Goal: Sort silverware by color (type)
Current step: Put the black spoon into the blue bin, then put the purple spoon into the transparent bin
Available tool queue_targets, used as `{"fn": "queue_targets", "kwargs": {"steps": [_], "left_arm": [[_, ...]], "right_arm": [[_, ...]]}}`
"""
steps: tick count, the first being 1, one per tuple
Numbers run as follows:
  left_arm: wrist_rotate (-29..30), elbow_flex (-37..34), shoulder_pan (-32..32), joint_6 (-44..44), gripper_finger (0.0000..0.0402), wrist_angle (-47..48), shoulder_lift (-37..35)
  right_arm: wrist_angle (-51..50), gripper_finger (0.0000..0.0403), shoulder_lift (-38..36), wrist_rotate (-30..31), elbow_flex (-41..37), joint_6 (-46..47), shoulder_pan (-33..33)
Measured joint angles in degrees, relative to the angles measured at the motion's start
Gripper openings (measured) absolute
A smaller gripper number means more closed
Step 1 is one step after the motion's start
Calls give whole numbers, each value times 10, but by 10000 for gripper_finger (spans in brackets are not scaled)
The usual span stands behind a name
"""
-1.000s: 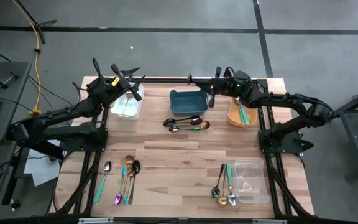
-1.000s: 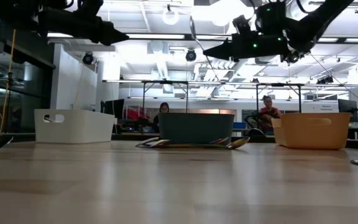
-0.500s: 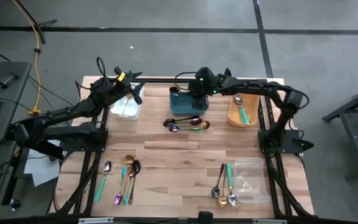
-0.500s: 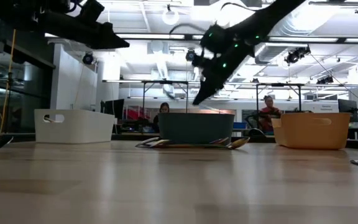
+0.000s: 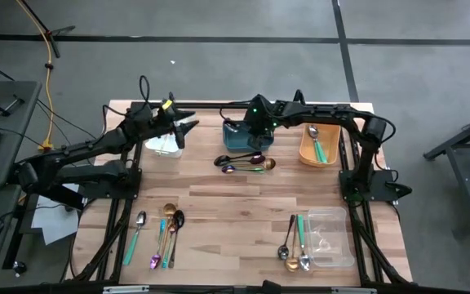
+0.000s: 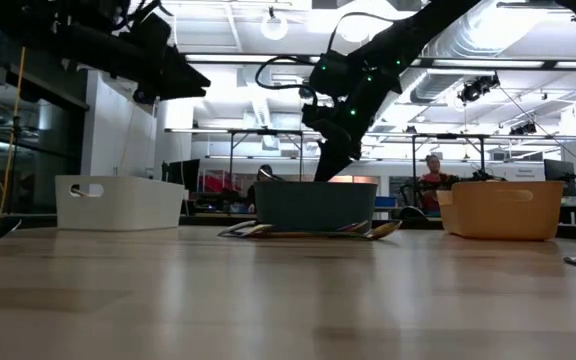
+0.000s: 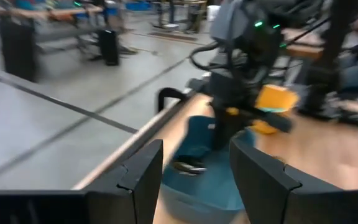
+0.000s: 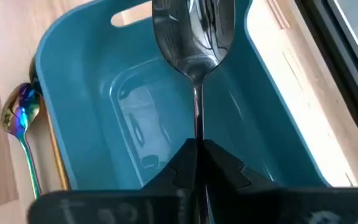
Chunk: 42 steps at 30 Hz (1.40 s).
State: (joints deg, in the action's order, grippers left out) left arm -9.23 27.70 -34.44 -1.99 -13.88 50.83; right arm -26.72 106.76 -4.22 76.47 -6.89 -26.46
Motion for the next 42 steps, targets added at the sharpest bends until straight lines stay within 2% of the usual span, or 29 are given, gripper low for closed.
{"fn": "queue_targets", "kwargs": {"steps": [7, 11, 15, 19, 23, 26, 29, 35, 38, 42], "left_arm": [[-100, 0, 3, -61, 179, 1, -2], [-115, 0, 19, -64, 179, 2, -2], [-119, 0, 42, -64, 179, 0, -2], [-119, 0, 62, -54, 179, -5, -3], [-119, 0, 70, -54, 179, -11, -3], [-119, 0, 72, -53, 179, -10, -3], [-119, 0, 72, -53, 179, -10, -3], [-119, 0, 81, -51, 179, -9, -3], [-118, 0, 85, -37, 179, -9, -3], [-118, 0, 86, -21, 179, -11, -3]], "right_arm": [[-4, 79, -6, -31, 0, 16, 2], [-14, 110, -21, -34, 0, 27, 3], [-18, 130, -66, -92, 0, 45, 13], [-18, 134, -97, -129, 0, 45, 69], [-21, 134, -92, -98, 0, 17, 157], [-18, 134, -66, 6, -5, -9, 221], [-13, 134, -29, 96, -5, -9, 255], [23, 129, 51, 70, -6, -10, 244], [23, 121, 59, 67, -6, -7, 218], [68, 110, 59, 17, -6, 10, 189]]}}
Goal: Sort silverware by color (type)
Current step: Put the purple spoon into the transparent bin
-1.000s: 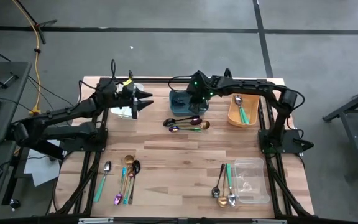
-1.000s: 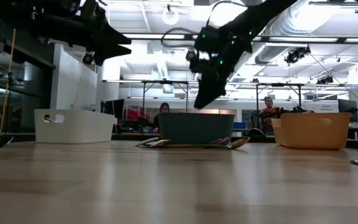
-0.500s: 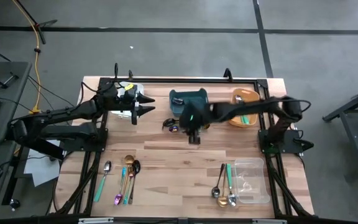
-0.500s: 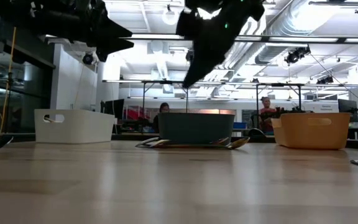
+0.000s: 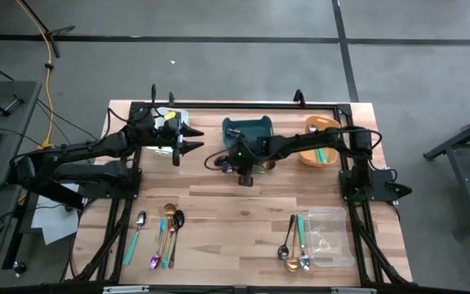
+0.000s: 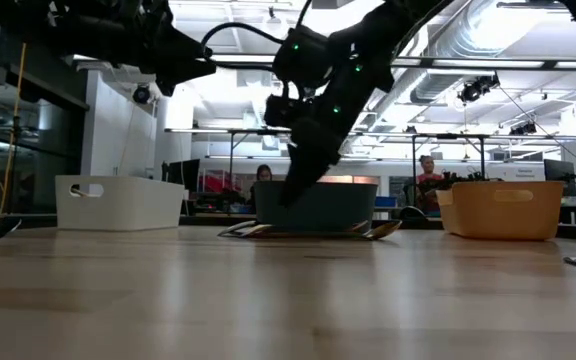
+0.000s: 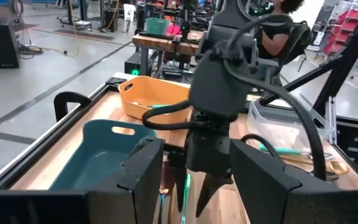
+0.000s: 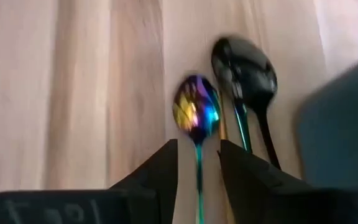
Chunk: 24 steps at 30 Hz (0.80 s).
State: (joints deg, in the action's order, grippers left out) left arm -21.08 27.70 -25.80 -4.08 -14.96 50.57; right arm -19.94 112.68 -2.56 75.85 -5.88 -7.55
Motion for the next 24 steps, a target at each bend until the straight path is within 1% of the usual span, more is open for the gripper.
{"fn": "queue_targets", "kwargs": {"steps": [4, 8, 10, 15, 24], "left_arm": [[0, 0, 0, 2, 179, 0, 0], [0, 0, 0, -3, 179, 1, 0], [0, 0, 0, -3, 179, 2, 0], [0, 0, 0, -8, 179, 1, 0], [0, 0, 2, -8, 179, 1, 0]], "right_arm": [[16, 98, 11, -23, 1, 9, -10], [14, 92, 26, -24, 1, 9, -9], [11, 92, 28, -22, 1, 9, -7], [1, 92, 29, 12, 0, 10, -2], [0, 92, 34, 11, 0, 4, -2]]}}
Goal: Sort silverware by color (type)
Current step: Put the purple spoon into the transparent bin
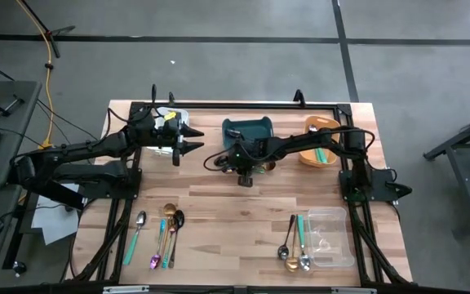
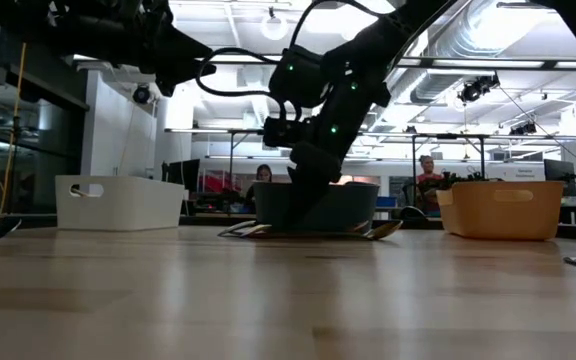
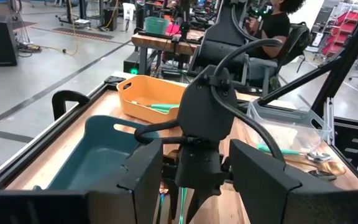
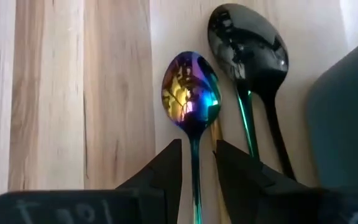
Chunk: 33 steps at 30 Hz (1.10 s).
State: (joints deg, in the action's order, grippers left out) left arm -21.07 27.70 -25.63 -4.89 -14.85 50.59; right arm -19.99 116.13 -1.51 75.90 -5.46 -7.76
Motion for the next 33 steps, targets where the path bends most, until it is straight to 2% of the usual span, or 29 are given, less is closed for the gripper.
{"fn": "queue_targets", "kwargs": {"steps": [7, 14, 19, 25, 30, 33], "left_arm": [[0, 0, 0, 0, 179, 0, 0], [0, 0, 0, 0, 179, 2, 0], [0, 0, 1, -5, 179, 7, 0], [0, 0, 3, -9, 179, 7, 0], [0, 0, 3, -10, 179, 8, 0], [0, 0, 3, -11, 179, 11, 0]], "right_arm": [[-16, 92, -3, 0, 13, -20, 0], [-76, 92, -32, 0, 34, -18, 11], [-42, 92, -53, 26, -9, 40, 35], [143, 92, -52, 97, -91, 220, 55], [144, 92, -52, 169, -96, 260, 56], [139, 92, -52, 187, -96, 272, 54]]}}
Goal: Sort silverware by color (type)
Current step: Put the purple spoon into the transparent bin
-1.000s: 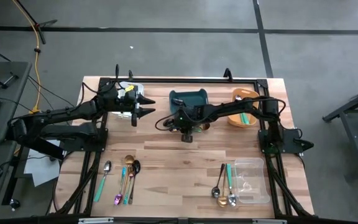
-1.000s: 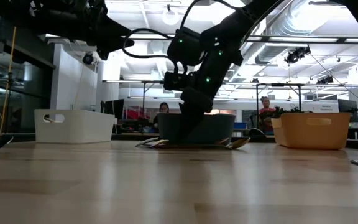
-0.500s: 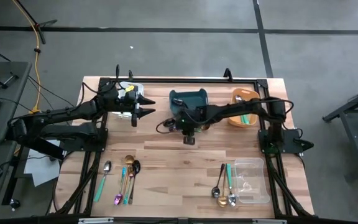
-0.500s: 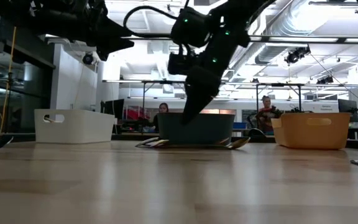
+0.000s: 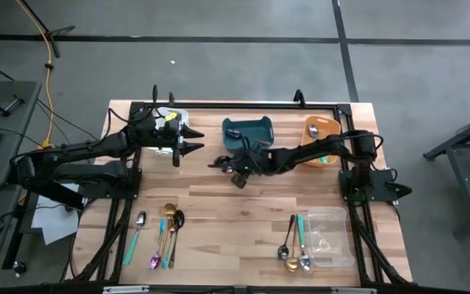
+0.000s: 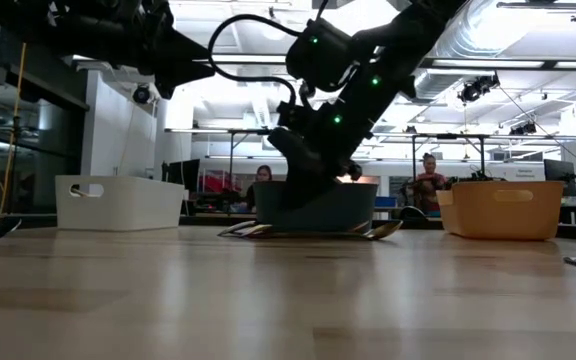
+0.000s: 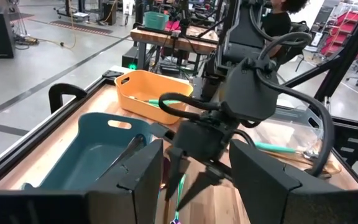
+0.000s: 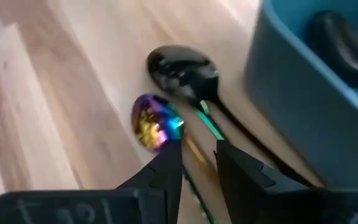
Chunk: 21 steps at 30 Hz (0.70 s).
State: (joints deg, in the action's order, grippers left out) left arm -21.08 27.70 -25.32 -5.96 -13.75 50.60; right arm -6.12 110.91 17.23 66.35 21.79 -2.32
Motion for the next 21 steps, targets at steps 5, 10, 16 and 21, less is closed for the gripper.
{"fn": "queue_targets", "kwargs": {"steps": [5, 10, 16, 21], "left_arm": [[0, 0, 0, 0, 179, 5, 0], [0, 0, 0, 0, 179, 4, 0], [0, 0, 0, 1, 179, 1, 0], [0, 0, 0, 2, 179, 2, 0]], "right_arm": [[-2, 92, 2, 5, 0, 42, 0], [-12, 92, 9, 35, -2, 70, 0], [-11, 92, 29, 41, -3, 95, 0], [-4, 91, 35, 38, -3, 95, 1]]}}
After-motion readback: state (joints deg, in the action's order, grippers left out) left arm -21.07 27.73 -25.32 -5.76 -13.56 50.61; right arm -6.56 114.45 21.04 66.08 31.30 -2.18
